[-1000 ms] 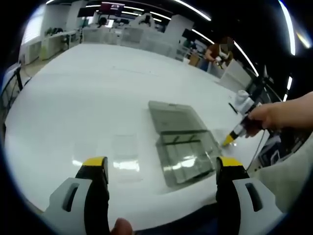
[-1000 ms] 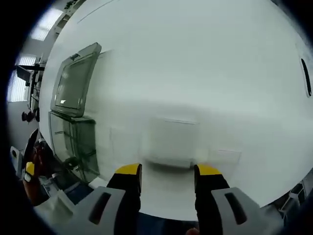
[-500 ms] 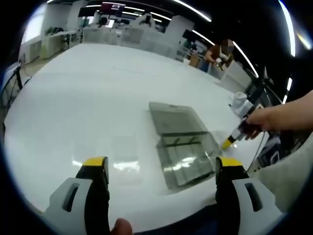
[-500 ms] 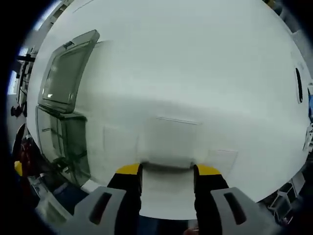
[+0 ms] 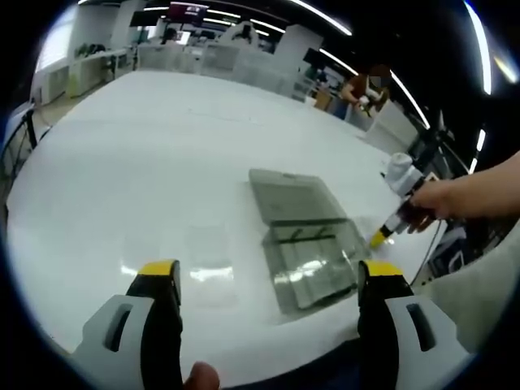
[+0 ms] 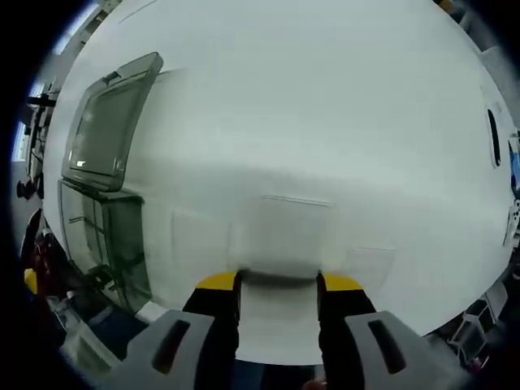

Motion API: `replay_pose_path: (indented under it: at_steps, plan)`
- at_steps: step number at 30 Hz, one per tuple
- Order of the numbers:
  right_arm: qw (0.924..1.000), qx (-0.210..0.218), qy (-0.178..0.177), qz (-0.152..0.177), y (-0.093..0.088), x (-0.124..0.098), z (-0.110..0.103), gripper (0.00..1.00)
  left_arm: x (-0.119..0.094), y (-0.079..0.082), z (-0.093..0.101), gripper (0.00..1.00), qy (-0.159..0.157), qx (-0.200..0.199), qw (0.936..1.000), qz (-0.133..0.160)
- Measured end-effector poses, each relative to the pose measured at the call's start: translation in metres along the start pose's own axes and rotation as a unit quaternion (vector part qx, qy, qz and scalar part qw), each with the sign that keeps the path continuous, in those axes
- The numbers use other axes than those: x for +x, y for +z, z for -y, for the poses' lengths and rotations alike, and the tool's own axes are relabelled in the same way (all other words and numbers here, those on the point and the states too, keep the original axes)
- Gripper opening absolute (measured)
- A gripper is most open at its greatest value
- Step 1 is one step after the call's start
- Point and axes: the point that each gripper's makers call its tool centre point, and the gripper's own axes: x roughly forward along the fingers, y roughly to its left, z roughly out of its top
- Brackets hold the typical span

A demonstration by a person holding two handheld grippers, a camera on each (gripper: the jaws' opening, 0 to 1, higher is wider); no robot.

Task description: Insert the divider into the dual guide fixture by aligning both edges with the guide slots and pushing it downward to the bottom, including one-sided entry, uneven engagement, binding, and posture correction.

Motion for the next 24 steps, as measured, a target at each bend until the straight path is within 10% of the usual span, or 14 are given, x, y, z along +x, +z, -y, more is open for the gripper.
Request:
replay_pose_path:
  at_steps: [24]
  plan:
    - [0.9989,-0.046,-0.004,-0.012,-0.0012,0.0007,0.0035,0.29,0.0004,0.0035,0.0071,0.88,-0.002,0.012,0.9999,-0.006]
